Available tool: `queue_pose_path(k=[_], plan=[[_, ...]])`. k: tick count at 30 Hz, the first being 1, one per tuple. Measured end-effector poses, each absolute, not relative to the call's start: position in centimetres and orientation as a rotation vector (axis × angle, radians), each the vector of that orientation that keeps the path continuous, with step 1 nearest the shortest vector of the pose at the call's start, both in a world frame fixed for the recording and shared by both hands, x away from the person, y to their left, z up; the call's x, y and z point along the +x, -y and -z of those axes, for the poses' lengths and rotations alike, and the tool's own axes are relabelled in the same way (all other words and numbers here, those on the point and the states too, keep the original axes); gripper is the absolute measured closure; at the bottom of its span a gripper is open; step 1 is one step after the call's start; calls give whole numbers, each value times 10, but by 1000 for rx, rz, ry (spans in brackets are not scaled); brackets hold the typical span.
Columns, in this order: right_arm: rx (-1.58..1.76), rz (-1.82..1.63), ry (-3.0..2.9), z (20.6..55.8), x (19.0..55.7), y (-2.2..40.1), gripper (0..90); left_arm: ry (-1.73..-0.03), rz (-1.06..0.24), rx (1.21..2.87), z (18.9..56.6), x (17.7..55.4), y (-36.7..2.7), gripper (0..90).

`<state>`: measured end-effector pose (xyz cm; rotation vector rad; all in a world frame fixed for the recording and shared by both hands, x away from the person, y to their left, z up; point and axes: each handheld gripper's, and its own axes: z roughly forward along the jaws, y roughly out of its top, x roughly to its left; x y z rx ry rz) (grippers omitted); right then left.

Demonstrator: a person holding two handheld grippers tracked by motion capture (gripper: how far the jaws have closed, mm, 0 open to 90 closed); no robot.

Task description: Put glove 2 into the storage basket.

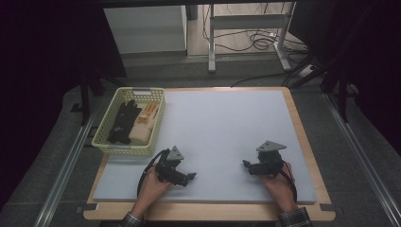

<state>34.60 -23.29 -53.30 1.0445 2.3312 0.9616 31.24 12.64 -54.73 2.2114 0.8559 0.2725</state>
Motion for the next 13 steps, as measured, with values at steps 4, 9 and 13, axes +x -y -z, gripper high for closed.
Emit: queue_pose_path(k=[4,9,13], plan=[[1044,-961,-2331,533,346,233,156,-849,-298,2236,548,311,-123,28],[1044,-961,-2331,533,346,233,156,-850,-298,2235,548,311,-123,25],[1046,-962,-2332,533,346,233,156,-850,-296,2236,548,311,-123,24]])
